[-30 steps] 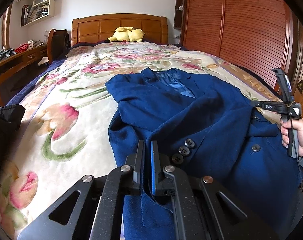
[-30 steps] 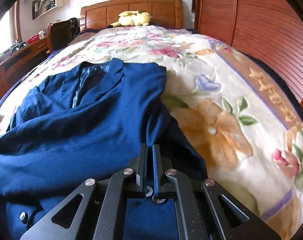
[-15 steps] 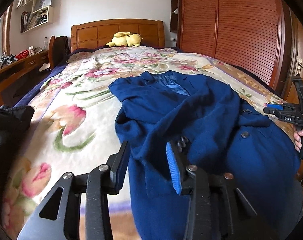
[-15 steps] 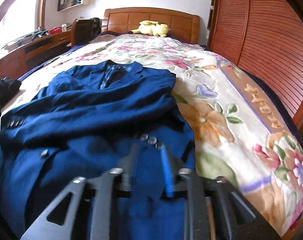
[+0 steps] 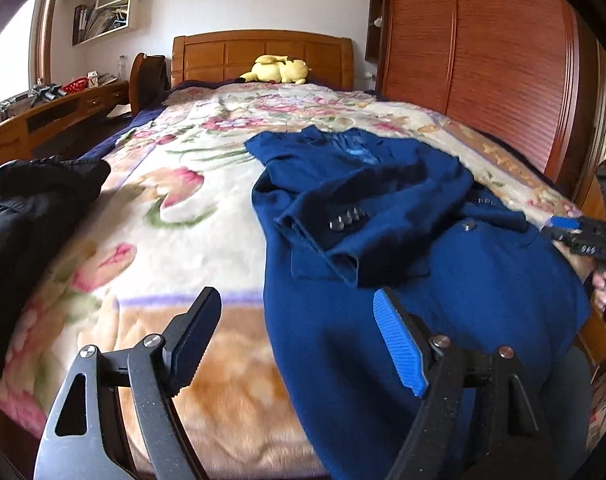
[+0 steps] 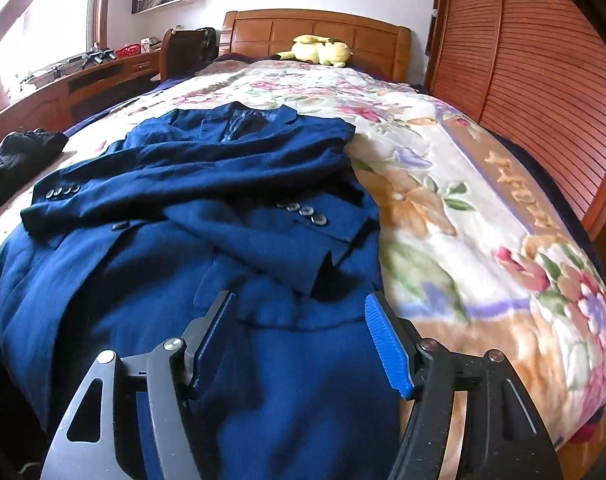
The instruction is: Fold large clothes
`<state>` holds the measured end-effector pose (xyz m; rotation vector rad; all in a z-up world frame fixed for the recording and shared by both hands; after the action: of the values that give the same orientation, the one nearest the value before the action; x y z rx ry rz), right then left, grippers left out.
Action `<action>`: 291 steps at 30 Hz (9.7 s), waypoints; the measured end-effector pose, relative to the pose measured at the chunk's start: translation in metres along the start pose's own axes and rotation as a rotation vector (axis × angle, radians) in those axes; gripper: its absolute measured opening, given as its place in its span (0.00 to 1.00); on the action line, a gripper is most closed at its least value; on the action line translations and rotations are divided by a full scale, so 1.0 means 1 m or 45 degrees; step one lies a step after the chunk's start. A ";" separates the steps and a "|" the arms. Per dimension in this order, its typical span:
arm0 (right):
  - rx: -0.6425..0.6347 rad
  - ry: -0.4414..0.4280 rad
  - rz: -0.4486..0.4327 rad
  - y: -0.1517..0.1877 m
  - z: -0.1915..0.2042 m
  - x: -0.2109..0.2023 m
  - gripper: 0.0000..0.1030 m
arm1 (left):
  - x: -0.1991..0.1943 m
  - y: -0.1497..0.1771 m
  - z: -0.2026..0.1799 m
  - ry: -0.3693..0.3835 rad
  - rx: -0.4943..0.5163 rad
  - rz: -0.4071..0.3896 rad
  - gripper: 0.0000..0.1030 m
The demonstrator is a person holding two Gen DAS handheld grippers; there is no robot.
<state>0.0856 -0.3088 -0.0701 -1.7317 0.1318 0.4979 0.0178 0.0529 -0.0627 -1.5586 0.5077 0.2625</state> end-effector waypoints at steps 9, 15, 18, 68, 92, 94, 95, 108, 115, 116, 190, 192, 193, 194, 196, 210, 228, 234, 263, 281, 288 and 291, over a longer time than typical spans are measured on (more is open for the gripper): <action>0.012 0.014 0.067 0.029 -0.018 -0.019 0.67 | -0.009 0.024 -0.008 0.019 0.020 0.065 0.67; -0.002 -0.001 0.123 0.043 -0.023 -0.024 0.67 | -0.007 0.046 -0.013 0.048 0.001 0.134 0.50; -0.015 -0.018 0.135 0.047 -0.022 -0.026 0.67 | -0.010 0.053 -0.016 0.047 0.002 0.141 0.50; 0.043 -0.324 -0.308 -0.023 -0.002 -0.159 0.05 | -0.131 -0.059 -0.029 0.122 -0.007 -0.308 0.02; 0.026 -0.326 -0.239 -0.085 -0.007 0.005 0.05 | 0.023 -0.121 -0.018 0.066 0.089 -0.232 0.02; 0.040 -0.320 -0.253 -0.098 -0.013 0.021 0.05 | 0.042 -0.134 -0.012 0.056 0.091 -0.232 0.02; 0.044 -0.309 -0.266 -0.108 -0.017 0.029 0.05 | 0.051 -0.140 -0.009 0.050 0.091 -0.233 0.02; -0.001 -0.172 -0.277 -0.200 -0.043 0.169 0.05 | 0.166 -0.221 0.039 -0.150 0.136 -0.246 0.02; -0.005 -0.036 -0.259 -0.227 -0.043 0.233 0.05 | 0.213 -0.251 0.062 -0.231 0.157 -0.230 0.02; -0.007 -0.015 -0.256 -0.230 -0.045 0.240 0.05 | 0.219 -0.254 0.064 -0.231 0.150 -0.222 0.02; 0.055 -0.219 0.086 -0.096 -0.025 0.189 0.39 | 0.185 -0.070 0.022 0.157 0.010 0.127 0.13; 0.034 -0.215 0.071 -0.098 -0.023 0.185 0.27 | 0.178 -0.073 0.018 0.148 0.024 0.105 0.10; 0.035 -0.212 0.067 -0.100 -0.024 0.182 0.21 | 0.175 -0.075 0.016 0.140 0.029 0.093 0.09; 0.038 -0.209 0.057 -0.102 -0.024 0.178 0.18 | 0.170 -0.077 0.014 0.132 0.036 0.075 0.08; 0.043 -0.199 0.023 -0.105 -0.026 0.167 0.16 | 0.159 -0.079 0.010 0.129 0.051 0.058 0.07; -0.026 -0.241 -0.001 -0.069 -0.023 0.051 0.15 | 0.030 -0.051 -0.009 0.213 0.130 -0.082 0.07; -0.051 -0.144 0.054 -0.058 -0.013 -0.011 0.36 | -0.002 -0.019 0.003 0.141 0.104 -0.047 0.24; -0.099 -0.067 -0.041 -0.077 -0.011 -0.038 0.60 | -0.010 -0.047 0.018 0.134 0.038 -0.114 0.38; -0.489 -0.469 0.024 -0.153 0.159 0.067 0.08 | 0.041 -0.069 0.045 0.072 -0.015 -0.152 0.83; -0.598 -0.003 -0.045 -0.237 0.182 0.208 0.07 | 0.047 -0.062 0.051 0.092 -0.061 -0.138 0.83; -0.468 -0.002 -0.059 -0.240 0.144 0.184 0.60 | 0.047 -0.059 0.041 0.100 -0.026 -0.131 0.83; -0.446 0.055 -0.041 -0.229 0.106 0.173 0.60 | 0.048 -0.057 0.041 0.097 -0.021 -0.124 0.83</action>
<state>0.2956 -0.1239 0.0544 -2.0842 0.0485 0.4805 0.0923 0.0847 -0.0372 -1.6094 0.4883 0.1331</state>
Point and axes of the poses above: each gripper's, at about its wrist camera, not at the fingertips, and x roughly the way its jaws point, z to its left, y to its underside, the point moved 7 cm from there along x, roughly the way its jaws point, and after that the axes turned 9 degrees about -z, right-handed, at the moved point
